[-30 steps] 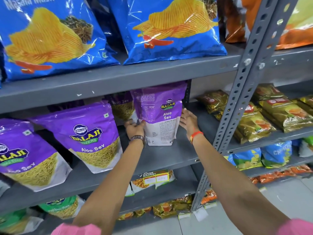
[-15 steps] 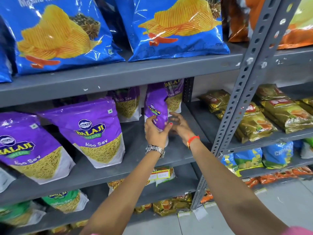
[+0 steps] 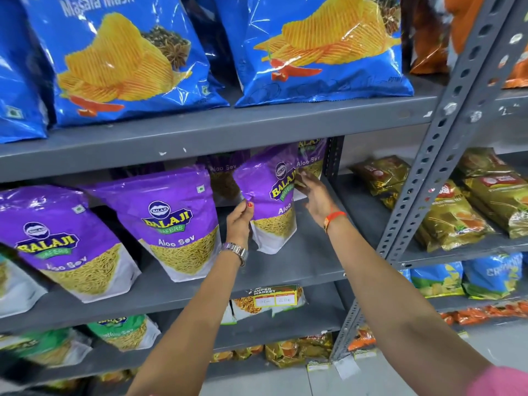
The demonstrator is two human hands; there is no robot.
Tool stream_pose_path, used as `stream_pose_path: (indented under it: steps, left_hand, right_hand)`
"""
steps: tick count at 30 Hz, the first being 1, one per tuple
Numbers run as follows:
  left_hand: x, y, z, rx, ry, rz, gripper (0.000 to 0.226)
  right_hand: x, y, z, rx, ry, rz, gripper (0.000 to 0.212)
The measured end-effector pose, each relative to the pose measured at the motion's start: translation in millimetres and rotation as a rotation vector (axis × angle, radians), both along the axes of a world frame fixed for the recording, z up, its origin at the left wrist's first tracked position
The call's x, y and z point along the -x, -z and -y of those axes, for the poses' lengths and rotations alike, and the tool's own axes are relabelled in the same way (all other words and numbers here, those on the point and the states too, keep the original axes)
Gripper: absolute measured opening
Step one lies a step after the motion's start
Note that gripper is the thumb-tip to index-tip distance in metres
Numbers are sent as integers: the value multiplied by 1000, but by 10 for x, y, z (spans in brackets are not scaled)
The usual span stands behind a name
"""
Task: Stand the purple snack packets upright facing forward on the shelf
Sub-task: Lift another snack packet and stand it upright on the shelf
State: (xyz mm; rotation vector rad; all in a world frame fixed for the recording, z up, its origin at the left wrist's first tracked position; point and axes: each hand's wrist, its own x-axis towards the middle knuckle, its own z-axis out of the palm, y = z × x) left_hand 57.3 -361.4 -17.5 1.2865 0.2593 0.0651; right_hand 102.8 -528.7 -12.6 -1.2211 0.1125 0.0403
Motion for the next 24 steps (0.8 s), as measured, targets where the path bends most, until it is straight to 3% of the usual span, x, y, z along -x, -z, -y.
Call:
stream_pose_path:
  steps: [5,13,18,24]
  left_hand:
    - [-172,-25,-21,145,-94,13,43]
    - [-332,-11,-80,197,-40,-52,25]
    - [-341,-113,-54,316,-149,-36,43]
    - [-447,-8,-94,332,-95,5,31]
  right_hand:
    - [-94,41,28,125,68,-15,44]
    - [-341,0,52,137,35,9,39]
    - [-364,69,101,14,115,3,8]
    - [-313,97,79,-62,139,28,7]
